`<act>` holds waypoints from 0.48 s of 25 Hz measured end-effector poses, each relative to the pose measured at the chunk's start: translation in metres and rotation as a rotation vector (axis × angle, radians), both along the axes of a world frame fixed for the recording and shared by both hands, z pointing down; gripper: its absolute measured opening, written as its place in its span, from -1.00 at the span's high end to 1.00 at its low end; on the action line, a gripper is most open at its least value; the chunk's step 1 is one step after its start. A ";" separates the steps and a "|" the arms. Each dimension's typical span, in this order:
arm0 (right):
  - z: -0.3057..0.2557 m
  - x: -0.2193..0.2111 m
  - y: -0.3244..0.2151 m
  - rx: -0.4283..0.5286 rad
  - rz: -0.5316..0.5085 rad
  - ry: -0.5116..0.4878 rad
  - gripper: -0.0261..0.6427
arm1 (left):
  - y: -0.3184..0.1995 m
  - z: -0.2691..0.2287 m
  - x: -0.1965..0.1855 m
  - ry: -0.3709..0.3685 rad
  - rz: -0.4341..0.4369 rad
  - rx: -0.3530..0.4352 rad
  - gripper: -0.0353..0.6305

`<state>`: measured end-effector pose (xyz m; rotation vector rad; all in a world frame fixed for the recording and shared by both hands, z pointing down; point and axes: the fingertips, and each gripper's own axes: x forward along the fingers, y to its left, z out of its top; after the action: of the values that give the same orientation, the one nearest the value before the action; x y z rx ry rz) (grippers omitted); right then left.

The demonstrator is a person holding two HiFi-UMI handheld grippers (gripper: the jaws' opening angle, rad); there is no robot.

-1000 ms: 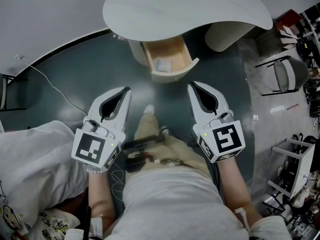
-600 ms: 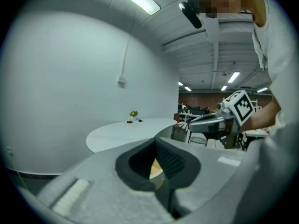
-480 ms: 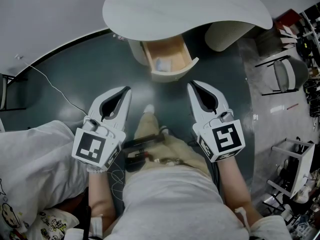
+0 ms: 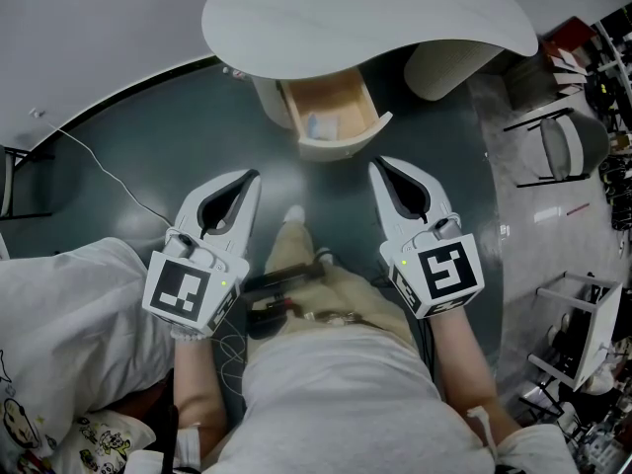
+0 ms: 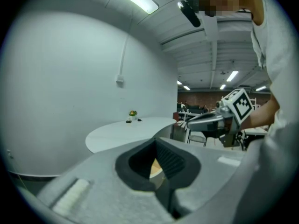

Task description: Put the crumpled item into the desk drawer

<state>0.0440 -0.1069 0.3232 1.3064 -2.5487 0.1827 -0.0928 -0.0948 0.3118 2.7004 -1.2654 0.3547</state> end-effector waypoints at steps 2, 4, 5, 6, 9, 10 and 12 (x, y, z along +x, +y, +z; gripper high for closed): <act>0.000 0.000 -0.001 0.001 0.000 0.000 0.91 | 0.000 0.000 0.001 -0.006 0.005 0.002 0.90; -0.001 0.000 -0.001 -0.001 0.002 0.000 0.91 | 0.000 -0.001 0.002 -0.007 0.006 0.002 0.90; -0.001 0.000 -0.002 -0.002 0.004 -0.001 0.91 | -0.001 -0.001 0.001 -0.006 0.005 0.001 0.90; -0.001 0.000 -0.002 -0.002 0.004 -0.001 0.91 | -0.001 -0.001 0.001 -0.007 0.004 0.001 0.90; -0.002 -0.001 -0.003 0.002 0.002 -0.002 0.91 | -0.001 -0.003 0.001 -0.008 0.001 0.008 0.90; -0.003 -0.001 -0.003 0.003 0.000 -0.002 0.91 | -0.001 -0.004 0.001 -0.008 0.000 0.010 0.90; -0.003 -0.002 -0.003 0.005 -0.001 -0.003 0.91 | -0.002 -0.005 0.001 -0.008 -0.002 0.014 0.90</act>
<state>0.0425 -0.1100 0.3199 1.3073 -2.5536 0.1784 -0.0922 -0.0965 0.3071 2.7120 -1.2775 0.3576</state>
